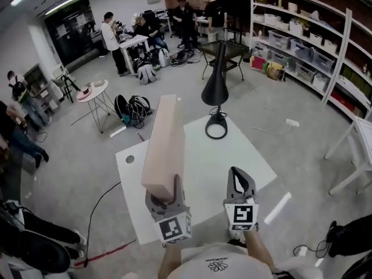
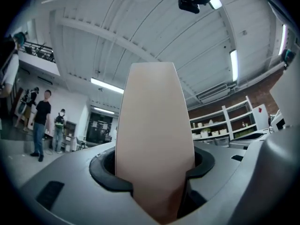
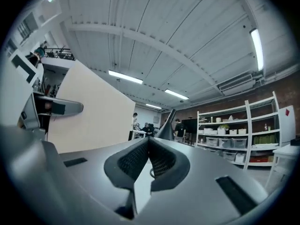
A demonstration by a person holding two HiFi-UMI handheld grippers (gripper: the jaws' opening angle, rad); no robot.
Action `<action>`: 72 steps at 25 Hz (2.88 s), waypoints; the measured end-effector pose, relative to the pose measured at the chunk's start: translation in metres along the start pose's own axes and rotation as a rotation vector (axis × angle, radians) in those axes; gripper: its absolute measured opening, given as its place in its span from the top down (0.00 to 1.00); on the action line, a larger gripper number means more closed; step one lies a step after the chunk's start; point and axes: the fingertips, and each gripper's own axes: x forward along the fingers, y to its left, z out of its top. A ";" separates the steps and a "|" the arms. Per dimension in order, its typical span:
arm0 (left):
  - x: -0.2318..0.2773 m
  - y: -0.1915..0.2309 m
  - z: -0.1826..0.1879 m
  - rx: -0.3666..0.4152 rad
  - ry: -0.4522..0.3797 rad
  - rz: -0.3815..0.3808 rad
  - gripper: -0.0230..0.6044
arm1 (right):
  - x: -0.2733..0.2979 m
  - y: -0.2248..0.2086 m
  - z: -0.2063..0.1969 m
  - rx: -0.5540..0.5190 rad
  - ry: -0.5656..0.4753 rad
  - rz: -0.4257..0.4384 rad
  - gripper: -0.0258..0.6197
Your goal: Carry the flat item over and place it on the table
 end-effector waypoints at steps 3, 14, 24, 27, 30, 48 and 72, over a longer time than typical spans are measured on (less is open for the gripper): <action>0.007 0.006 0.006 0.017 -0.008 0.118 0.49 | 0.027 -0.003 0.008 0.010 -0.040 0.097 0.94; -0.033 0.011 0.015 0.100 -0.023 0.472 0.49 | 0.071 -0.017 0.016 0.114 -0.126 0.305 0.94; -0.055 -0.003 0.009 0.142 0.015 0.571 0.49 | 0.067 -0.026 0.007 0.138 -0.126 0.385 0.94; -0.051 -0.006 0.008 0.124 0.019 0.553 0.49 | 0.066 -0.027 0.004 0.140 -0.117 0.389 0.94; -0.052 -0.008 0.009 0.126 0.021 0.537 0.49 | 0.061 -0.024 0.005 0.142 -0.111 0.387 0.94; 0.010 0.011 0.005 0.663 0.183 0.389 0.50 | 0.058 -0.002 -0.009 0.089 -0.055 0.385 0.94; 0.064 0.012 -0.200 1.408 0.694 -0.226 0.50 | 0.056 -0.006 -0.033 0.056 0.026 0.351 0.94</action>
